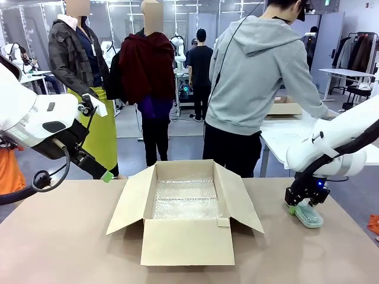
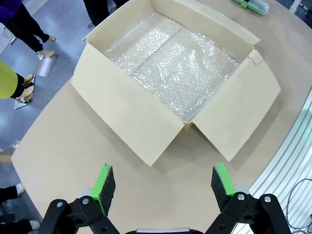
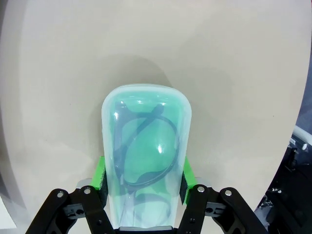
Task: Pack the glasses set securely to prepare it for shipping.
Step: Place the Glasses case inside the Package Box.
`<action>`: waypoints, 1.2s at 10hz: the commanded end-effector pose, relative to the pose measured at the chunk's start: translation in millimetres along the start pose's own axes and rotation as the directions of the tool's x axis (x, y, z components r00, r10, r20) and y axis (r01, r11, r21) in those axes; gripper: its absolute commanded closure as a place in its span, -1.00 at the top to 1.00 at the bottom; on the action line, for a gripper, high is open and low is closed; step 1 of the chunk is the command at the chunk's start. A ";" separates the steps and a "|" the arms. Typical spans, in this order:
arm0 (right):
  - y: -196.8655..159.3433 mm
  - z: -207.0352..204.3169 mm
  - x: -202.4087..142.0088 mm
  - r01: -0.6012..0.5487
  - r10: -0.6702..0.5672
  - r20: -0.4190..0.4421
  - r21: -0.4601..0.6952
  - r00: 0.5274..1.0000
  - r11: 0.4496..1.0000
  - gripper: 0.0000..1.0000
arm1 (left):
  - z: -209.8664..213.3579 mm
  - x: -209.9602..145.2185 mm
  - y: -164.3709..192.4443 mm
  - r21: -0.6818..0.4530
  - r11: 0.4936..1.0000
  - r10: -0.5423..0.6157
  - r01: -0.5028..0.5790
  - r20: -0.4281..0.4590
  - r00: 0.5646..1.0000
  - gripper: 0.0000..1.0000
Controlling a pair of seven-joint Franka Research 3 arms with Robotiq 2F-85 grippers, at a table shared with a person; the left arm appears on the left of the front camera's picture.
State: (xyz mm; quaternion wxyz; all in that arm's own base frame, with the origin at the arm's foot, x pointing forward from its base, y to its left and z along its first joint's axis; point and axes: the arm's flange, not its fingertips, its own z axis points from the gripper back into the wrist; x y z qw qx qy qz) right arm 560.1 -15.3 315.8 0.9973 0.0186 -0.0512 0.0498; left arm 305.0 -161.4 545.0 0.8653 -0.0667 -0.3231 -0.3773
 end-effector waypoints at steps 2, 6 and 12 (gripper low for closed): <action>7.3 39.6 -6.6 -0.031 0.030 0.033 0.041 0.999 0.999 -0.29 | 0.6 -0.2 0.8 0.008 1.000 -0.006 0.006 -0.002 1.000 1.00; 13.7 61.1 -0.5 -0.033 0.033 0.059 0.007 0.998 0.999 -0.29 | 0.6 -0.2 0.8 0.008 1.000 -0.006 0.006 -0.002 1.000 1.00; 13.8 56.4 -1.8 -0.036 0.036 0.041 0.010 0.999 0.999 0.29 | 0.6 -0.2 0.8 0.008 1.000 -0.006 0.006 -0.002 1.000 1.00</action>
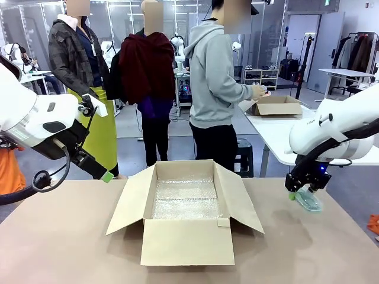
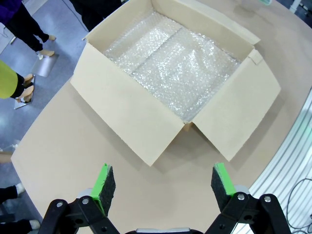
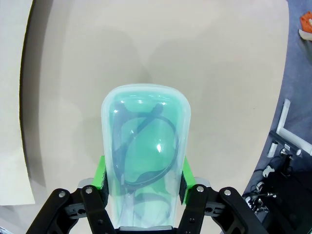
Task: Pack the glasses set securely to prepare it for shipping.
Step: Place the Glasses case inside the Package Box.
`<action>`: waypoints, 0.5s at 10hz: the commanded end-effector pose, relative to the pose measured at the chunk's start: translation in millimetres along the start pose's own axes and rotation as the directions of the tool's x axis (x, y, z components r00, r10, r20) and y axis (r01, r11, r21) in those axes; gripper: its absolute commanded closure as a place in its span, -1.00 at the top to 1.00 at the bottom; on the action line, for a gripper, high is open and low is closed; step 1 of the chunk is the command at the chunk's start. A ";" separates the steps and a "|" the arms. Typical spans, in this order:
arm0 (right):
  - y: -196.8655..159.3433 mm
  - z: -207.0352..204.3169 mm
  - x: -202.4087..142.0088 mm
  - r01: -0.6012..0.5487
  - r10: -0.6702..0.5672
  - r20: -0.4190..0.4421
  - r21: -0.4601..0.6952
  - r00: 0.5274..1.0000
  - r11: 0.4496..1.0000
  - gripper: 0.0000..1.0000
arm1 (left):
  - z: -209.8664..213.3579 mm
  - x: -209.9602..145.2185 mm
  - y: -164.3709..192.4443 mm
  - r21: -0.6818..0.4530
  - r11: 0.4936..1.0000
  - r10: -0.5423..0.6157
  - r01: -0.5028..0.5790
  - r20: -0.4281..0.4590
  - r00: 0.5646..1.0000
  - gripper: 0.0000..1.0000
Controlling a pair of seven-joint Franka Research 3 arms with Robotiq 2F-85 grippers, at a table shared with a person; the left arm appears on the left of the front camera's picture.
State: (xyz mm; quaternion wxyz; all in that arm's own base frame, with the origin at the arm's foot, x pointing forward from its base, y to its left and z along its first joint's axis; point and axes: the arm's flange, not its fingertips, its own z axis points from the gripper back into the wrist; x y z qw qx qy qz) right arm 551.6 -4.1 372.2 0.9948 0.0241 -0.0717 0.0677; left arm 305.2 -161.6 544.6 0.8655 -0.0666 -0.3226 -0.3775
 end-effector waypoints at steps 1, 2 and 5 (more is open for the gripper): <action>16.0 11.0 0.3 -0.137 0.138 0.022 -0.035 0.990 0.990 0.28 | 1.1 -0.2 0.8 0.008 1.000 -0.006 0.006 -0.001 1.000 1.00; 34.5 31.4 7.3 -0.284 0.287 0.085 -0.054 0.954 0.957 0.28 | 1.1 -0.2 0.8 0.008 1.000 -0.006 0.006 -0.001 1.000 1.00; 95.9 96.9 35.3 -0.550 0.562 0.146 -0.113 0.815 0.827 0.28 | 1.1 -0.2 0.8 0.008 1.000 -0.006 0.006 -0.001 1.000 1.00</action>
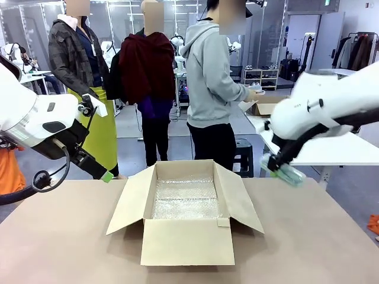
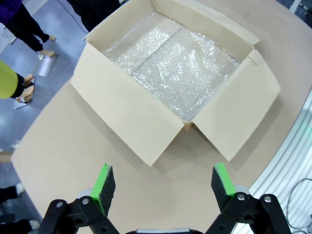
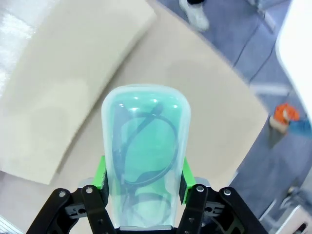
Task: Pack the glasses set securely to prepare it for shipping.
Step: Place the Glasses case inside the Package Box.
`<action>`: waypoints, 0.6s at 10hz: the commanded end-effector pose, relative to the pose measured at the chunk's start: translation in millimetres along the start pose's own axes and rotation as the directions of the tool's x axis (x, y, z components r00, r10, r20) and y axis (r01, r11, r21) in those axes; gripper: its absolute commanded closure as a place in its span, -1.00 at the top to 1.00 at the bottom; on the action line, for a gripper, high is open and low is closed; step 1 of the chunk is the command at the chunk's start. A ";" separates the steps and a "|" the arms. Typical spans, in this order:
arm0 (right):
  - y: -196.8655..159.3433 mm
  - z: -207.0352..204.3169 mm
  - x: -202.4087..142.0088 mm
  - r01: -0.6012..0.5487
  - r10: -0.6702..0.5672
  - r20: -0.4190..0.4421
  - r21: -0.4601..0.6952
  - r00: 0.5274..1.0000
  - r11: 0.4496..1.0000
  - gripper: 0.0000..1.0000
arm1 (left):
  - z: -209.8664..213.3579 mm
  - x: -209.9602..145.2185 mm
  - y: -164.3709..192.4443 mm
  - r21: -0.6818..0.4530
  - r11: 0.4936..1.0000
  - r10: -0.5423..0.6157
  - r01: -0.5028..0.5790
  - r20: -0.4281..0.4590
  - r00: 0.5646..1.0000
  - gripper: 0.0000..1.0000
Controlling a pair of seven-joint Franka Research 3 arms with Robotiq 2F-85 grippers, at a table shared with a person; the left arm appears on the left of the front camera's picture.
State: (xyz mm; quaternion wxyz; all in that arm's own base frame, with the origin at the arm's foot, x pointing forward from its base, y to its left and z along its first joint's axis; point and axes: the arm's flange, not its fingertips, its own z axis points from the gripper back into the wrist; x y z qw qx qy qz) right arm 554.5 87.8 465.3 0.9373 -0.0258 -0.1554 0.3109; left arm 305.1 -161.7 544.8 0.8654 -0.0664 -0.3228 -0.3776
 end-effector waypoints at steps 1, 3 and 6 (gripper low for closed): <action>12.8 24.3 30.8 -0.190 0.189 0.036 0.016 0.981 0.982 0.28 | 0.9 -0.2 1.0 0.008 1.000 -0.005 0.005 -0.001 1.000 1.00; 59.1 43.8 78.2 -0.522 0.515 0.097 0.070 0.852 0.850 0.28 | 0.9 -0.2 1.0 0.008 1.000 -0.005 0.005 -0.001 1.000 1.00; 139.4 20.1 148.8 -0.683 0.680 0.067 0.070 0.730 0.727 0.28 | 0.9 -0.2 1.0 0.008 1.000 -0.005 0.005 -0.001 1.000 1.00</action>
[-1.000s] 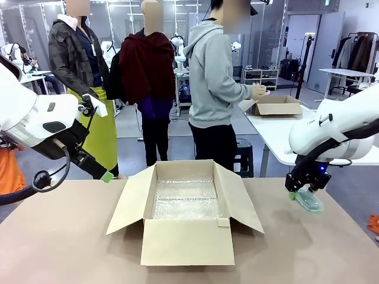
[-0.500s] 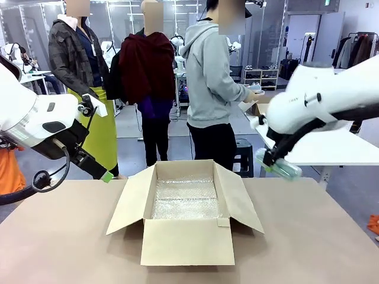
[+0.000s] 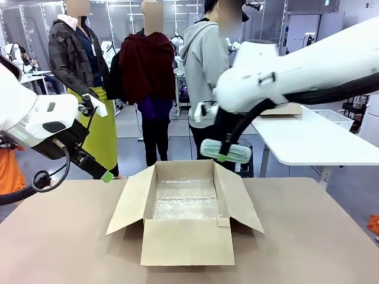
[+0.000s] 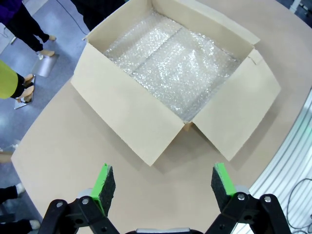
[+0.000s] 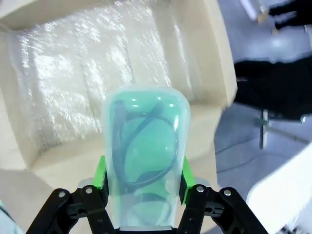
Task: Pack the glasses set securely to prepare it for shipping.
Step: Place the Glasses case inside the Package Box.
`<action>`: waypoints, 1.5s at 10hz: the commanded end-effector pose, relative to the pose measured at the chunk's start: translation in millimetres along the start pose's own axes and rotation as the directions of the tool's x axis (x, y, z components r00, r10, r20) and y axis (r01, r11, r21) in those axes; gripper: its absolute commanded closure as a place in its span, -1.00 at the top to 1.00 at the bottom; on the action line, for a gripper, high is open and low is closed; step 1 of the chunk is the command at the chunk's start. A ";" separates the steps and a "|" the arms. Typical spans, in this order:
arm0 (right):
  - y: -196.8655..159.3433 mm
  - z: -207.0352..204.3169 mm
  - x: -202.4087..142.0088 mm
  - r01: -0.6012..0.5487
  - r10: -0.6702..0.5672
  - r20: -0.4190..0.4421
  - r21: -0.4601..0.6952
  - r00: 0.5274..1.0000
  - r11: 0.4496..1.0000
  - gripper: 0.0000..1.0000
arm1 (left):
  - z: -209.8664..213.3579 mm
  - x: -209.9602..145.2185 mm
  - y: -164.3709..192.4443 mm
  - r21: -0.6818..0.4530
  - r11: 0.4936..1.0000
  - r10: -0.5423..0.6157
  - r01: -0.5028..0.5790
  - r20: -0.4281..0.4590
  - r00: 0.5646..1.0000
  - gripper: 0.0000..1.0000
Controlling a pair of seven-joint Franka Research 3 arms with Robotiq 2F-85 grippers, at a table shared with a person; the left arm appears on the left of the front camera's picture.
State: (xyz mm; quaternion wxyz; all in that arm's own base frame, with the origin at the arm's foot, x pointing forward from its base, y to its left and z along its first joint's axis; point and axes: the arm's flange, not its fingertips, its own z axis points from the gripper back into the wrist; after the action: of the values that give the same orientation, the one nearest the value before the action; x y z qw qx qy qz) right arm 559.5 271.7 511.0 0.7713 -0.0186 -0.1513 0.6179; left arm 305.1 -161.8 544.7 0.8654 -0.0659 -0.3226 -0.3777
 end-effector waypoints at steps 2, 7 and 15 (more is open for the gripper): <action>-5.3 -48.5 76.8 -0.183 0.182 -0.055 -0.003 0.982 0.983 0.28 | 1.1 -0.3 1.1 0.007 1.000 -0.005 0.005 0.000 1.000 1.00; -38.7 -157.4 108.6 -0.227 0.236 -0.055 0.132 0.970 0.965 0.28 | 1.1 -0.3 1.1 0.007 1.000 -0.005 0.005 0.000 1.000 1.00; -31.7 -207.6 105.6 -0.212 0.237 -0.108 0.202 0.965 0.956 1.00 | 1.1 -0.3 1.1 0.007 1.000 -0.005 0.005 0.000 1.000 1.00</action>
State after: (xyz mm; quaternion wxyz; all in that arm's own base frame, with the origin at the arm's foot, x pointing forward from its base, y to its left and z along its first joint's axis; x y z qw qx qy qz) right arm 655.9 391.0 337.8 0.7100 0.0062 -0.0441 0.7028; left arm 305.3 -162.0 544.6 0.8655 -0.0656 -0.3225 -0.3777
